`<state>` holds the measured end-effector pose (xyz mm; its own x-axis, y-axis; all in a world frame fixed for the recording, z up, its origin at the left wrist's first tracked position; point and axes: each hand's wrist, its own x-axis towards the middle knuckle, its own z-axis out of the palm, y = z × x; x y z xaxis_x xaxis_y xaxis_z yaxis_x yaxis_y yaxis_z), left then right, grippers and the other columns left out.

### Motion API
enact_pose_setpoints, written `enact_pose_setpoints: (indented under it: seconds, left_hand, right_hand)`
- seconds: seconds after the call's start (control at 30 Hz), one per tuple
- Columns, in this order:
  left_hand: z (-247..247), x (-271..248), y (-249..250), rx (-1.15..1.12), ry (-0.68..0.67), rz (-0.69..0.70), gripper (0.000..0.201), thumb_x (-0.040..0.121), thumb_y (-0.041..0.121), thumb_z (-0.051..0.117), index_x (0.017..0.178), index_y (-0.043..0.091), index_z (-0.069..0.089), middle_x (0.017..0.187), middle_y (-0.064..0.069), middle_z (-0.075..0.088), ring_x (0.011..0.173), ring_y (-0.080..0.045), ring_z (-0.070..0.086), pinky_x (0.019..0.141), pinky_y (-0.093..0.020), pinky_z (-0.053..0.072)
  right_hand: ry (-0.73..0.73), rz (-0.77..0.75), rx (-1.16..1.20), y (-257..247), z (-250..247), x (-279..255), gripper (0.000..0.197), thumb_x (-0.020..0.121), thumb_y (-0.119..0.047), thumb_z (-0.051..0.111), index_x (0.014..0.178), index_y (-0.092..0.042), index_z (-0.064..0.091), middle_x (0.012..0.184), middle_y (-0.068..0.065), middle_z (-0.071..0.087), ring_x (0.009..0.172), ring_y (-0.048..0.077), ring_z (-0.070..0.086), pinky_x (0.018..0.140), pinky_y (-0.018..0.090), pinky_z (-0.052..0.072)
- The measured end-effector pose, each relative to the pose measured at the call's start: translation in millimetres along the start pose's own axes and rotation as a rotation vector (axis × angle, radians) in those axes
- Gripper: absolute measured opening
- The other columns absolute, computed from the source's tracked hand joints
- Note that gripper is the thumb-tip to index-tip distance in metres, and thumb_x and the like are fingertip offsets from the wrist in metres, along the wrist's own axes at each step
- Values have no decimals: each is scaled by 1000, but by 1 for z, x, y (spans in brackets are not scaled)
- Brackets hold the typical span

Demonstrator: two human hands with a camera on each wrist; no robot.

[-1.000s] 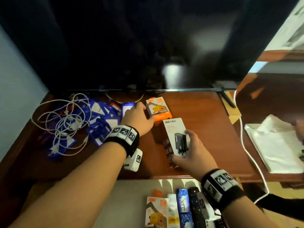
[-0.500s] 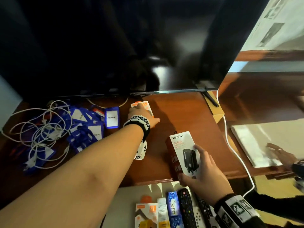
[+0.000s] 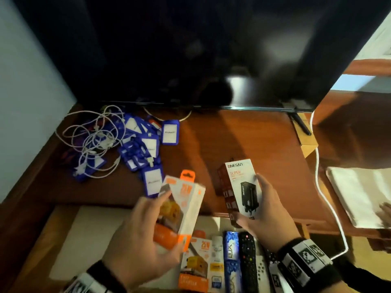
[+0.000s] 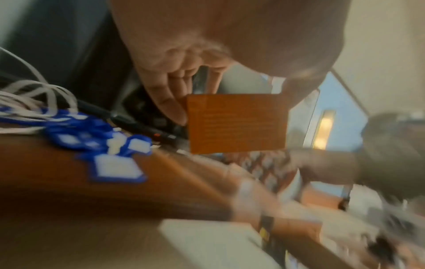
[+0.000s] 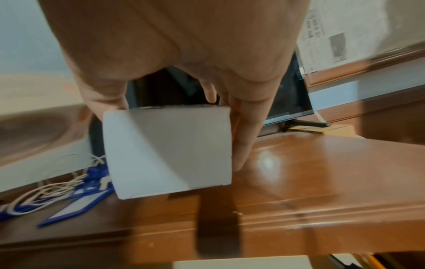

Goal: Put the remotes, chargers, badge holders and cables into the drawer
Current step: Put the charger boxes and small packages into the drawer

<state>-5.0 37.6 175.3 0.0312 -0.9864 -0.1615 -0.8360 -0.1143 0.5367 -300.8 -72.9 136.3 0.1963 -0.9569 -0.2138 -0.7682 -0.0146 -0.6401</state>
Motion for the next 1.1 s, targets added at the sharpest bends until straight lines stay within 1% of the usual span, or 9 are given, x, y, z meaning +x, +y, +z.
enact_pose_setpoints:
  seconds: [0.1,0.17,0.33,0.5,0.63,0.73,0.87,0.93,1.1]
  left_hand:
    - [15,-46,-25,132,-157,-112,109,59,84,60,145,67,-5,129,26,24,114,0,48,92,-22,49]
    - [24,-62,-35,177,-224,-179,110,59,87,54,149,61,-4,134,23,23,123,-2,45,101,-23,48]
    - [56,-71,-46,271,-218,-296,107,64,86,47,156,44,13,126,12,35,121,-11,50,97,-30,51]
    - [84,-43,-58,322,-277,-346,110,69,79,52,159,31,10,136,-2,41,127,-25,51,98,-39,49]
    - [112,-11,-77,320,-414,-367,117,74,71,60,161,17,4,147,-11,35,128,-31,51,101,-41,50]
    - [126,1,-87,300,-505,-364,125,72,70,68,162,17,-2,157,-14,24,132,-32,52,101,-40,50]
    - [134,3,-88,306,-561,-295,136,68,69,76,161,14,-6,162,-17,19,132,-33,55,103,-41,51]
    - [135,3,-87,320,-588,-265,134,70,69,74,161,13,-7,163,-16,22,132,-32,55,103,-42,51]
    - [130,5,-91,395,-631,-200,114,85,55,68,162,13,-4,161,-14,30,135,-30,53,104,-42,48]
  right_hand:
    - [-70,-86,-8,-7,6,-3,125,66,-59,88,154,-47,0,148,-6,38,121,14,56,94,27,51]
    - [-104,-134,1,-13,14,-5,124,67,-55,88,155,-46,2,142,-7,41,116,10,54,88,22,47]
    - [-137,-196,-31,-34,30,-14,121,64,-55,84,154,-47,4,136,-8,43,108,13,61,87,36,58]
    - [-182,-220,-73,-46,50,-32,124,65,-56,84,154,-50,-2,127,-10,41,98,10,61,77,31,58]
    - [-177,-130,-22,-50,61,-46,128,61,-49,86,154,-52,-2,123,-9,41,95,9,59,78,30,58]
    - [-183,-75,-30,-55,67,-56,123,66,-40,85,154,-51,-1,122,-10,40,85,7,60,70,23,55]
    - [-112,-30,-4,-55,82,-66,123,67,-45,86,151,-57,-3,130,-10,38,102,13,58,81,30,58]
    - [-78,-20,-1,-54,88,-70,122,65,-48,84,151,-56,-2,133,-8,38,104,14,58,82,36,62]
    - [-39,7,40,-58,95,-79,123,63,-57,84,154,-50,2,135,-9,37,97,5,62,76,31,63]
